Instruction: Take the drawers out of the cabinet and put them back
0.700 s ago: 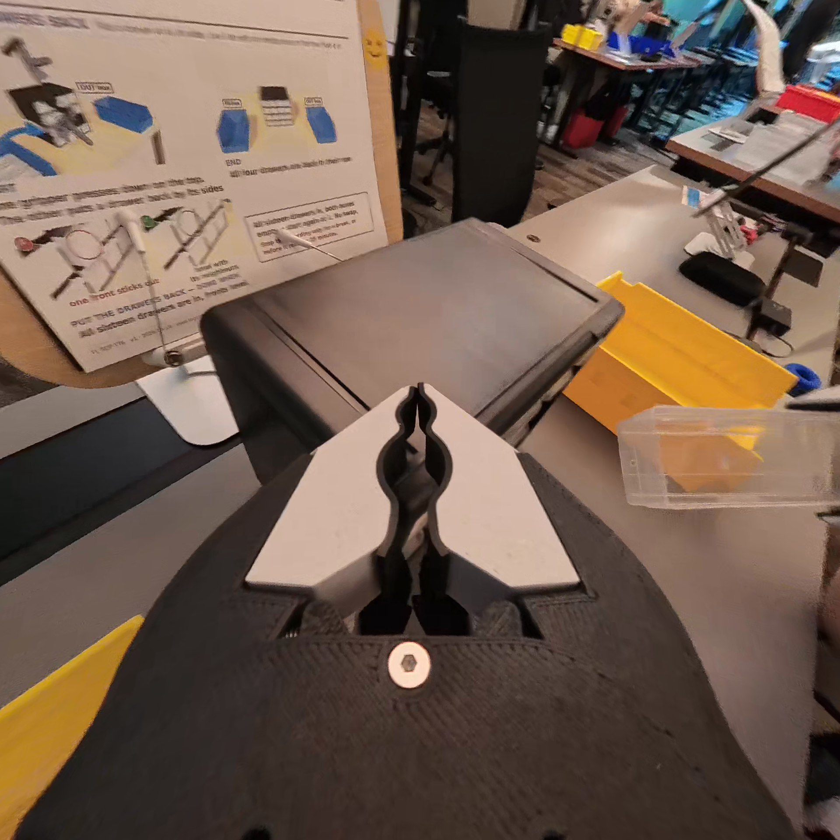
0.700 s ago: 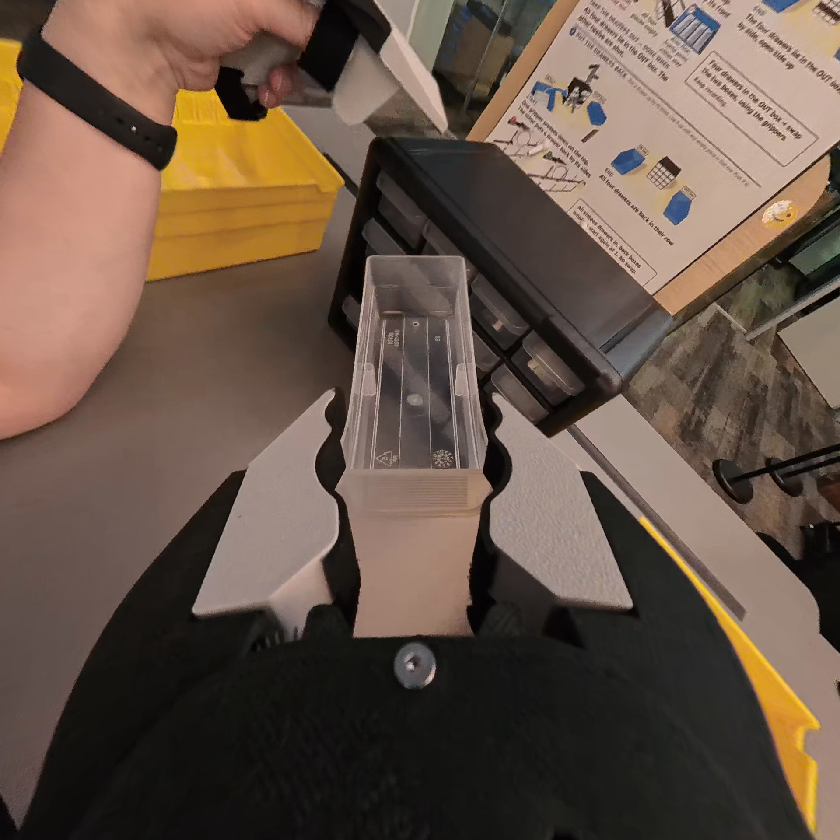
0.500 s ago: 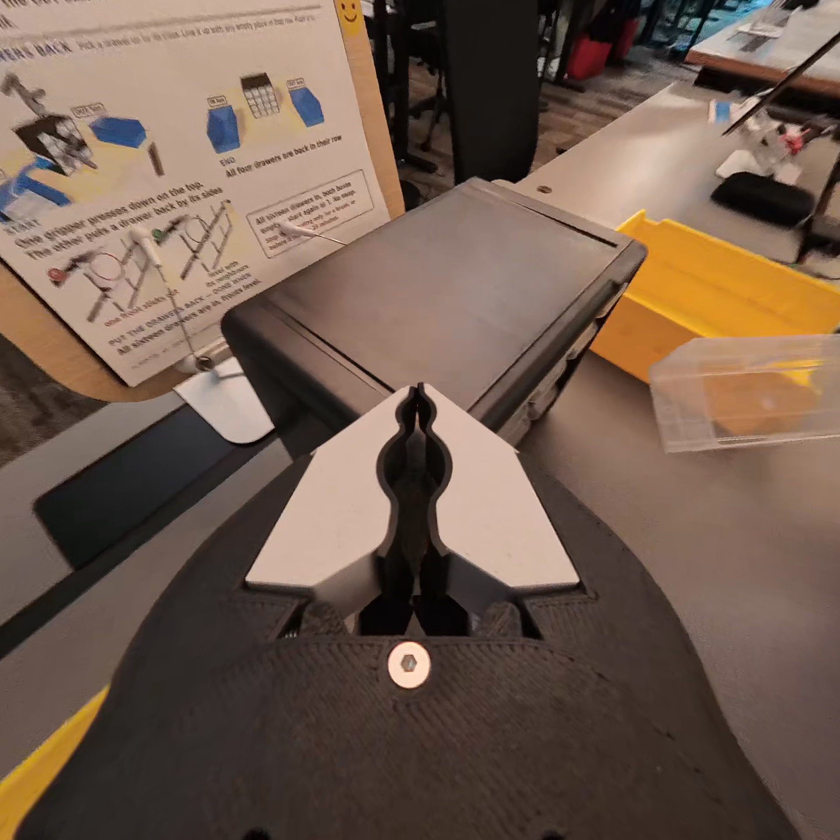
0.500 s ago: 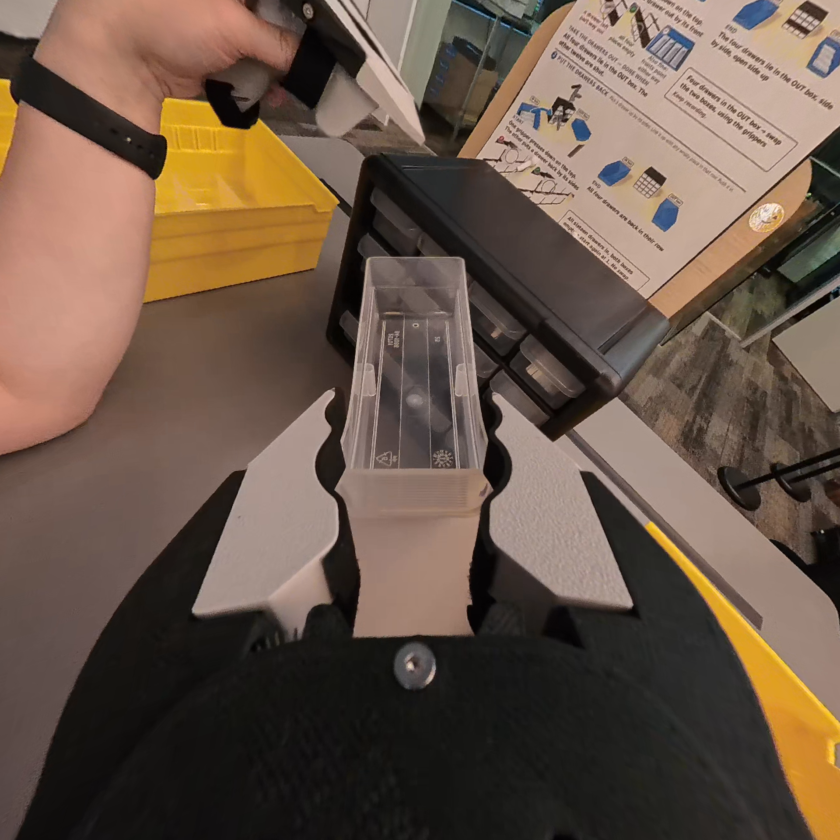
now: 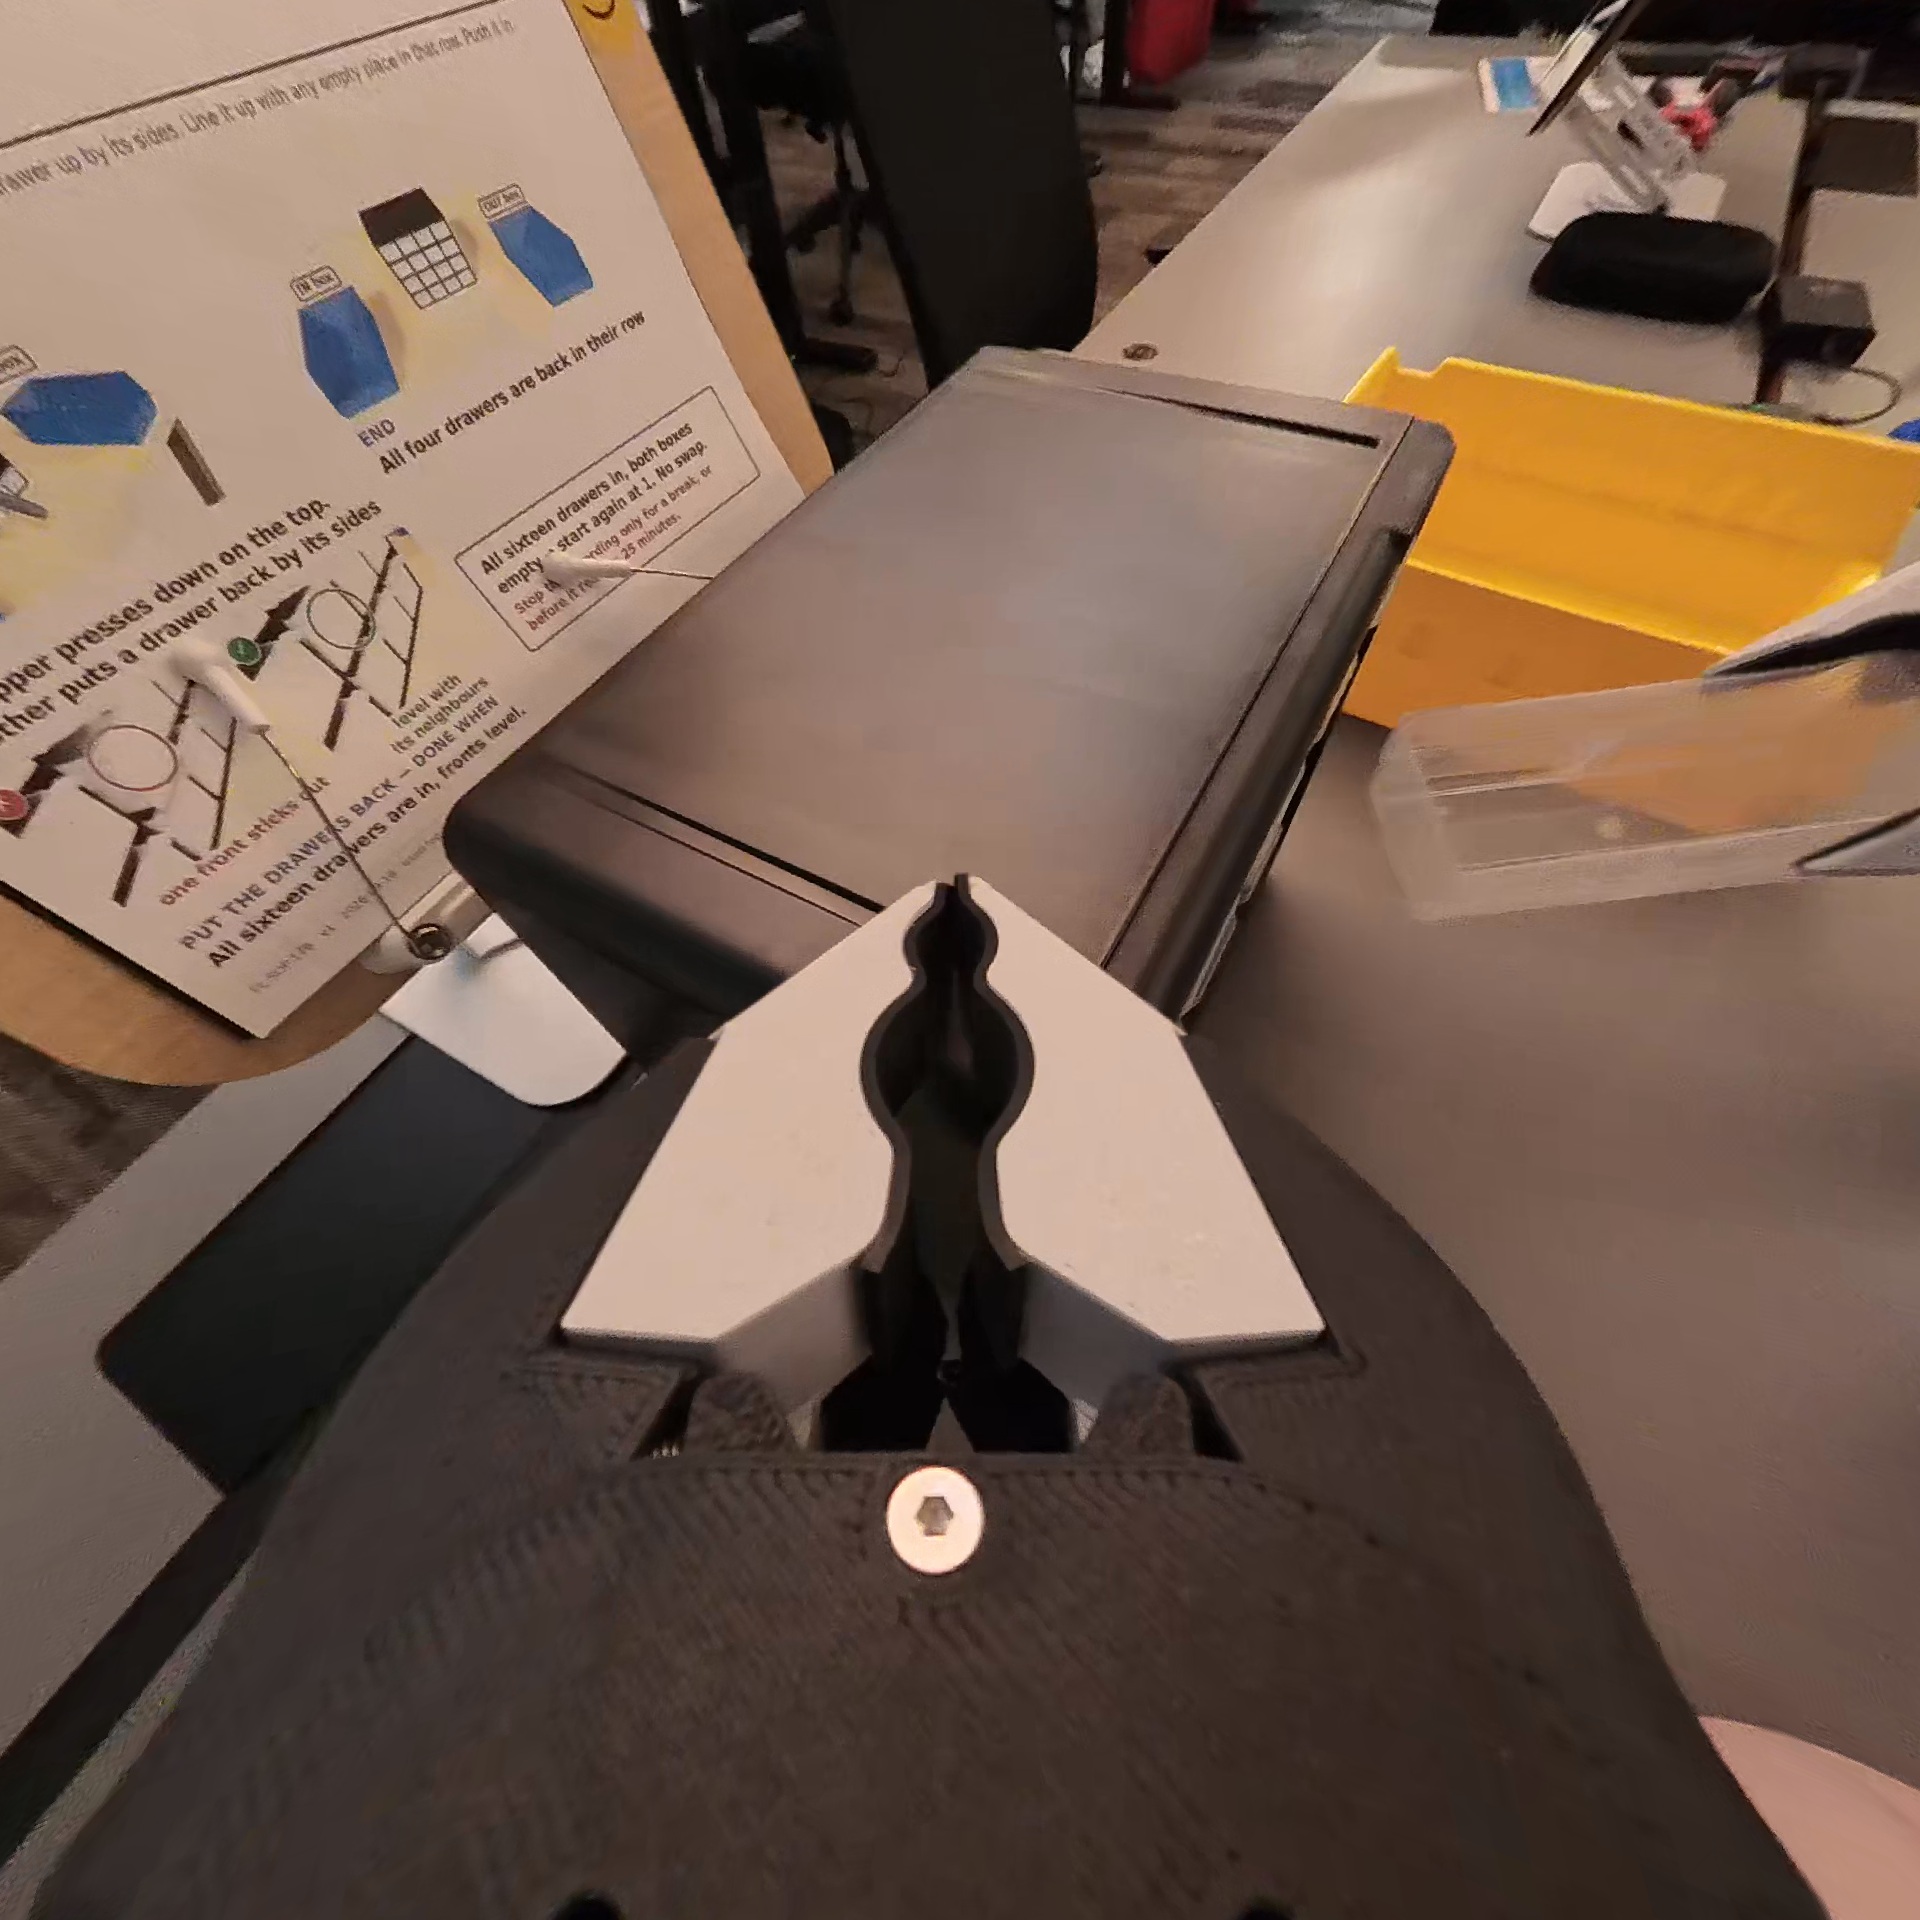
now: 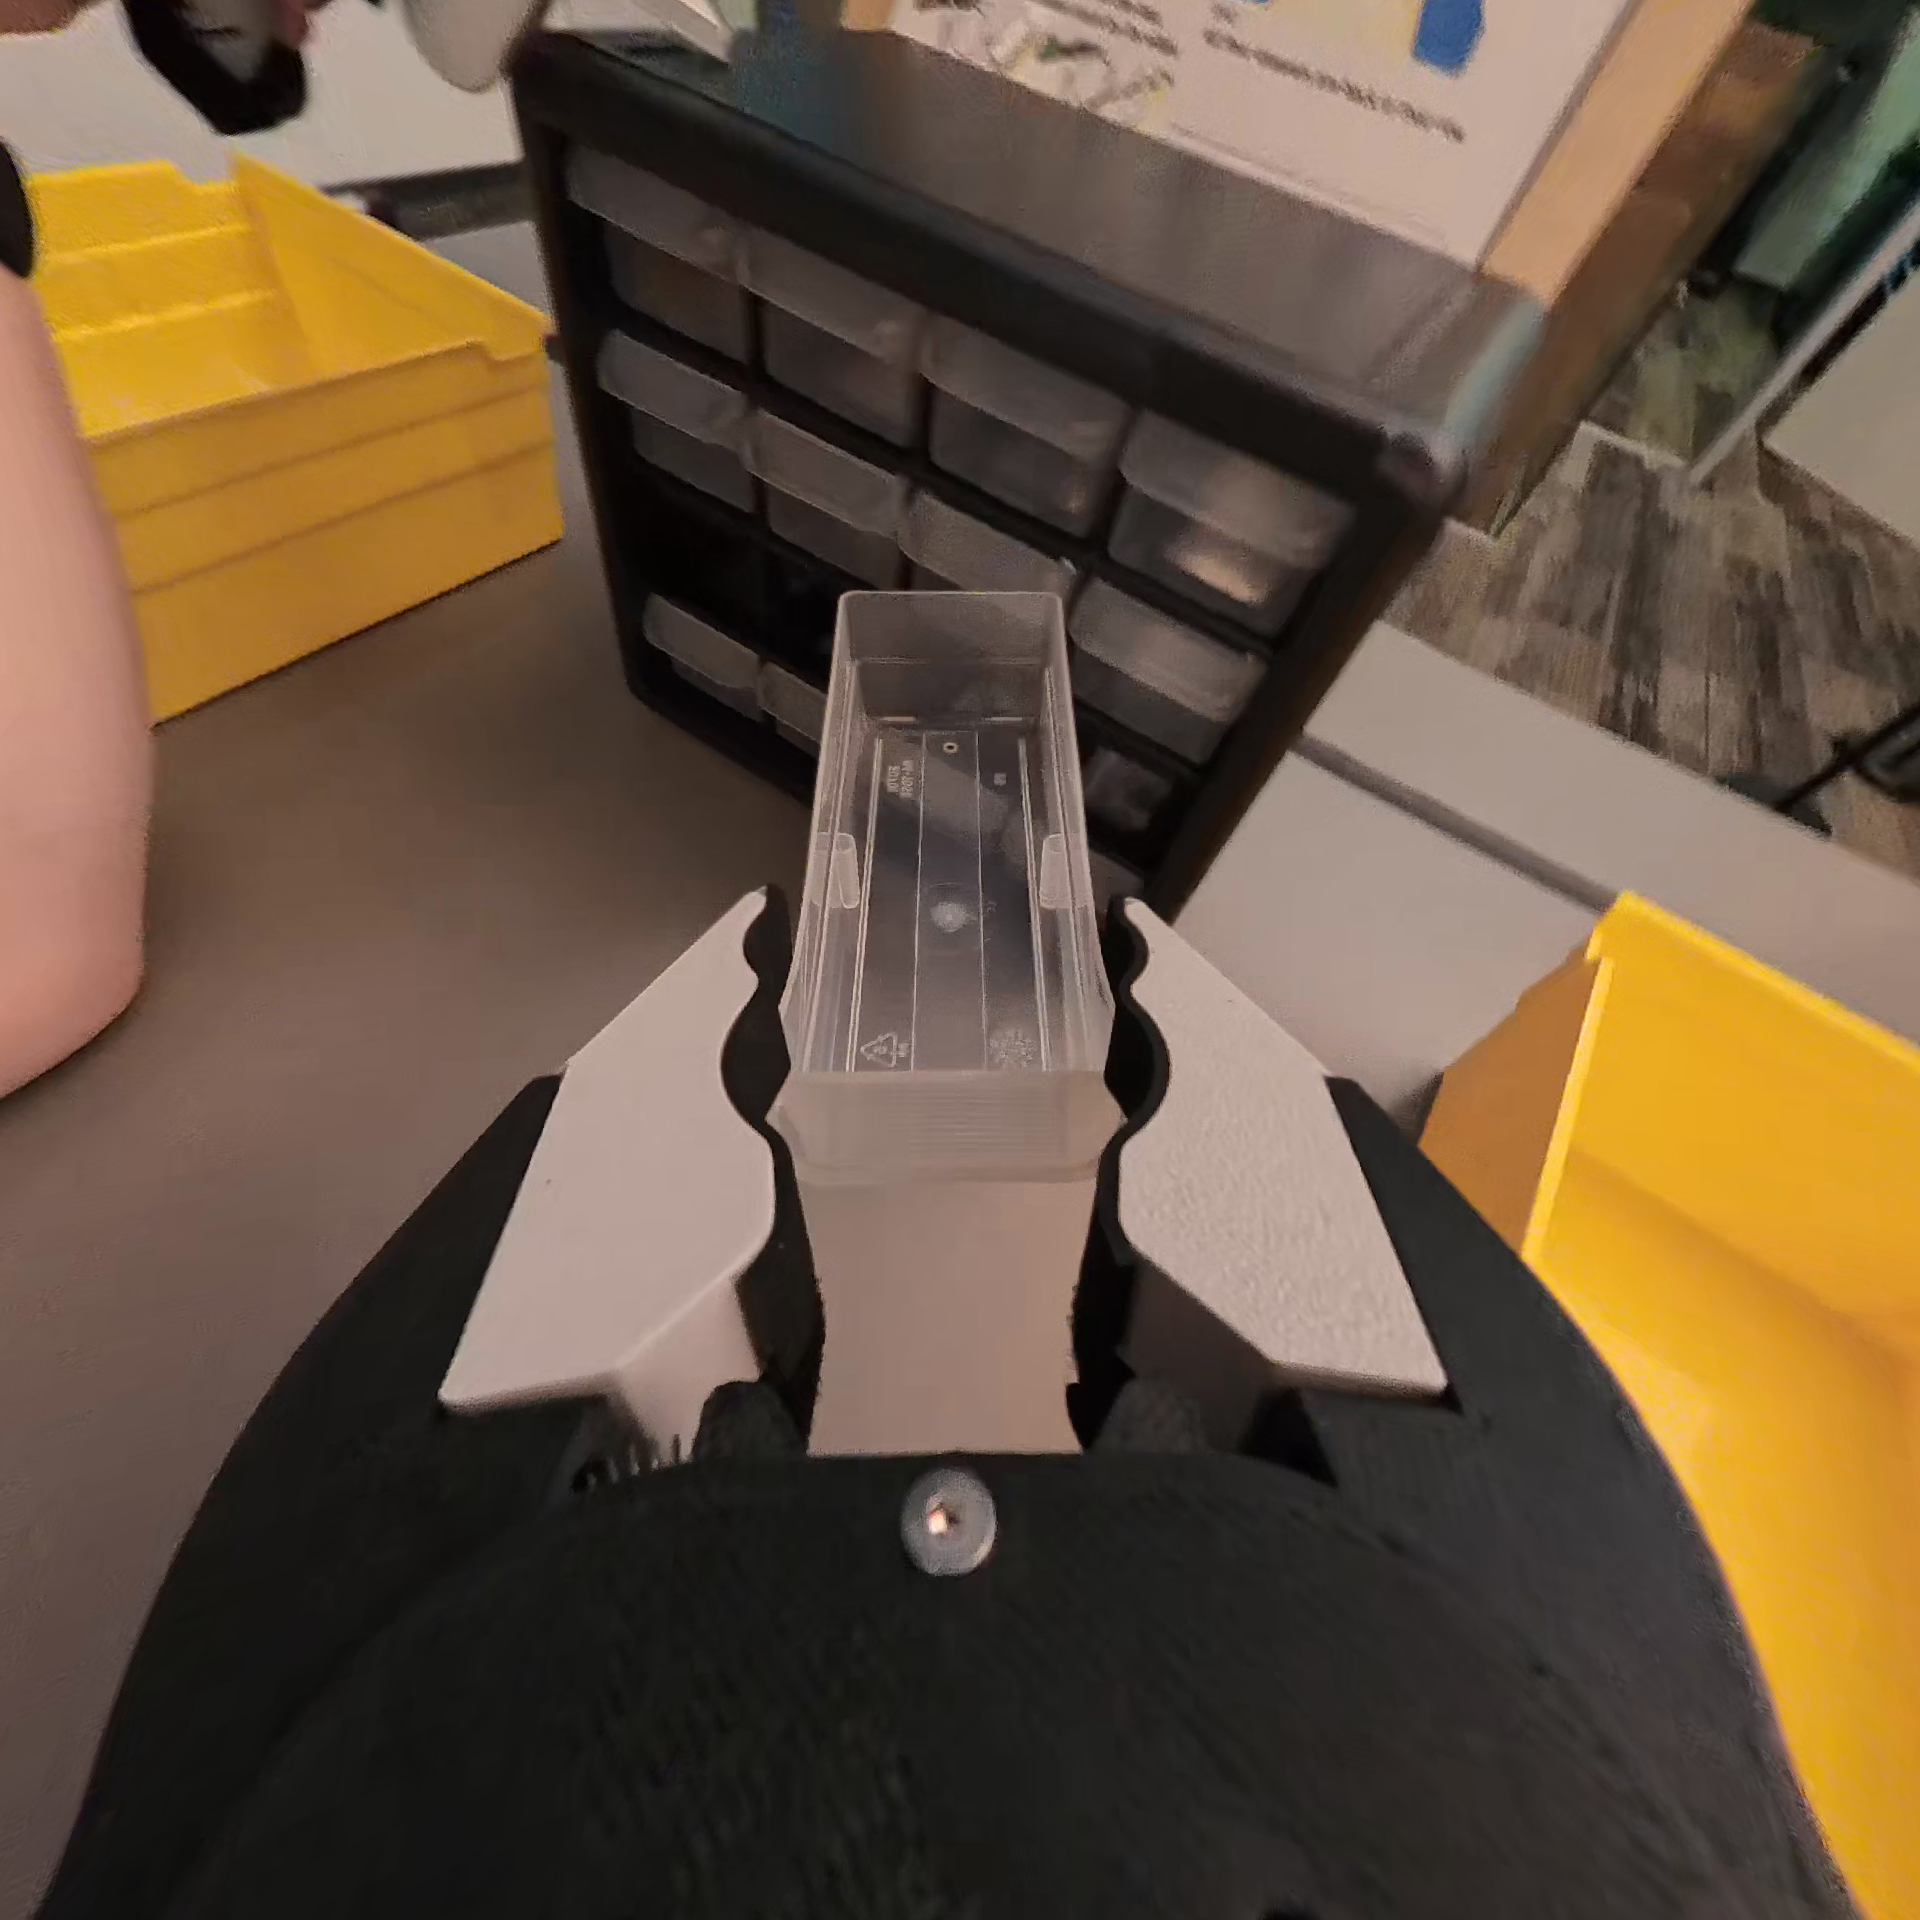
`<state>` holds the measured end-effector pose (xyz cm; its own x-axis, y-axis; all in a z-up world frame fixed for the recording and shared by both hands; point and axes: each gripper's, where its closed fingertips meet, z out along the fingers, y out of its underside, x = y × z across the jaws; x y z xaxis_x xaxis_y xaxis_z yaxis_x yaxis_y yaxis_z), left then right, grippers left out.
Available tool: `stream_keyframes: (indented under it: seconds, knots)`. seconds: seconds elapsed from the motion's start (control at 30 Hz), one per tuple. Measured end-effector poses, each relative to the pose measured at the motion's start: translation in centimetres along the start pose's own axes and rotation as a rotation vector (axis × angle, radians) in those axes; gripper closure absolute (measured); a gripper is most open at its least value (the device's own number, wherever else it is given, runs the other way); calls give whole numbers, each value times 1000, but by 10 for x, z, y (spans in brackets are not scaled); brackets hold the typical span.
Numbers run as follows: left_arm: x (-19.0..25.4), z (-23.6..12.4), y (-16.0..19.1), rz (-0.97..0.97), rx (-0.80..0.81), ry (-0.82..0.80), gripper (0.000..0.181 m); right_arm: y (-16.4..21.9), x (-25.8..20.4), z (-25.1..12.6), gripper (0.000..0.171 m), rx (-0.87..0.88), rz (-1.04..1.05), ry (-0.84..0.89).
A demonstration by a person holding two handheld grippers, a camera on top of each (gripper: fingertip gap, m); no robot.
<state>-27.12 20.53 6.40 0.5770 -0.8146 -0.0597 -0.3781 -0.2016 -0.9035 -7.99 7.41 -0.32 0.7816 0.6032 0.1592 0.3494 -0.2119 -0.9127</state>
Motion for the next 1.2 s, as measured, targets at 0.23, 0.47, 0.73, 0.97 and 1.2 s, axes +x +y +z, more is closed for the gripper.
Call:
stream_keyframes:
  seconds: [0.23,0.47,0.73,0.97,1.2]
  knots:
    - [0,1,0,0,24,43,181,31,25,6,112,39,274,86]
    - [1,0,0,-19,62,84,181,40,24,14,112,67,370,153]
    - [1,0,0,2,67,84,181,43,17,26,112,45,370,203]
    - [1,0,0,6,67,81,181,46,20,33,112,21,364,250]
    - [1,0,0,9,72,84,181,45,21,34,112,28,366,278]
